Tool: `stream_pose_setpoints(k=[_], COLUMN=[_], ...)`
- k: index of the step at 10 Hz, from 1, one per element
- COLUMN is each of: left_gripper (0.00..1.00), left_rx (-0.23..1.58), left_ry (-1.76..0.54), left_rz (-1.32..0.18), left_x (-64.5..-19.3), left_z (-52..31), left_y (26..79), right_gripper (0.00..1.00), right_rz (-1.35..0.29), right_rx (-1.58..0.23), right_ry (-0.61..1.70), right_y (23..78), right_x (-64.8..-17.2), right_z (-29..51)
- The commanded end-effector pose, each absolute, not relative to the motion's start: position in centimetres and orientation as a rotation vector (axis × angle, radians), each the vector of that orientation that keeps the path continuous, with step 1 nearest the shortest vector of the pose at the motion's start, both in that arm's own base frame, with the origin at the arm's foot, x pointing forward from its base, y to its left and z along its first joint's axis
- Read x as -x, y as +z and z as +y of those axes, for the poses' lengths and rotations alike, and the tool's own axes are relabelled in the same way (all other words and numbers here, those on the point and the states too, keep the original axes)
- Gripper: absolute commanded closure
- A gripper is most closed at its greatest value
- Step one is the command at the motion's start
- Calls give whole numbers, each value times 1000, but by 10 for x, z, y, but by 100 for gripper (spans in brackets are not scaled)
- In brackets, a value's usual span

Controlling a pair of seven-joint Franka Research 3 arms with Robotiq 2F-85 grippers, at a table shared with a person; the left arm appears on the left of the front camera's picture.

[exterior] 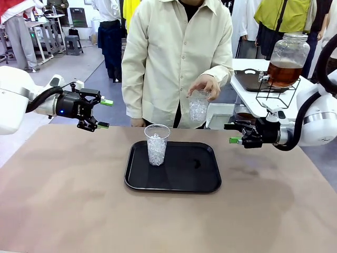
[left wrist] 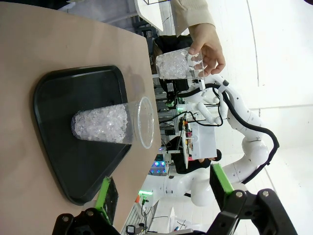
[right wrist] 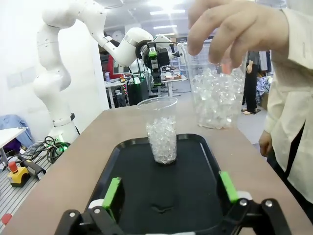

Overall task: Pour the drink into the iced cup.
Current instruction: Pick up the iced cup indicated by the human and present it to them.

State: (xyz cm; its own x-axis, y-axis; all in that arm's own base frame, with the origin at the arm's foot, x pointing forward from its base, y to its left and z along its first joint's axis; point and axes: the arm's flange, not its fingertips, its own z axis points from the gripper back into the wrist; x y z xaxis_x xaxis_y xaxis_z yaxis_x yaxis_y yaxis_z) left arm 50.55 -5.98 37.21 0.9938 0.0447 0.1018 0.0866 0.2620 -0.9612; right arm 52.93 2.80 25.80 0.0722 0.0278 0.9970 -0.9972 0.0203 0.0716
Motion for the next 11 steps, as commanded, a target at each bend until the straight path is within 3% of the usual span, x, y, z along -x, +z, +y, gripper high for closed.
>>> stream_pose_setpoints(k=[1, 11], left_gripper=[0, 0], left_rx=[1300, 1300], left_ry=[-33, -33], left_rz=[-118, -118], left_x=[-505, -505], left_z=[-60, -60], left_y=[373, 373], right_gripper=[0, 0], right_rz=[-1145, -1145], right_rx=[-1209, -1209], right_ry=[1161, 1161], right_y=[260, 260], right_x=[-531, -531], right_z=[30, 30])
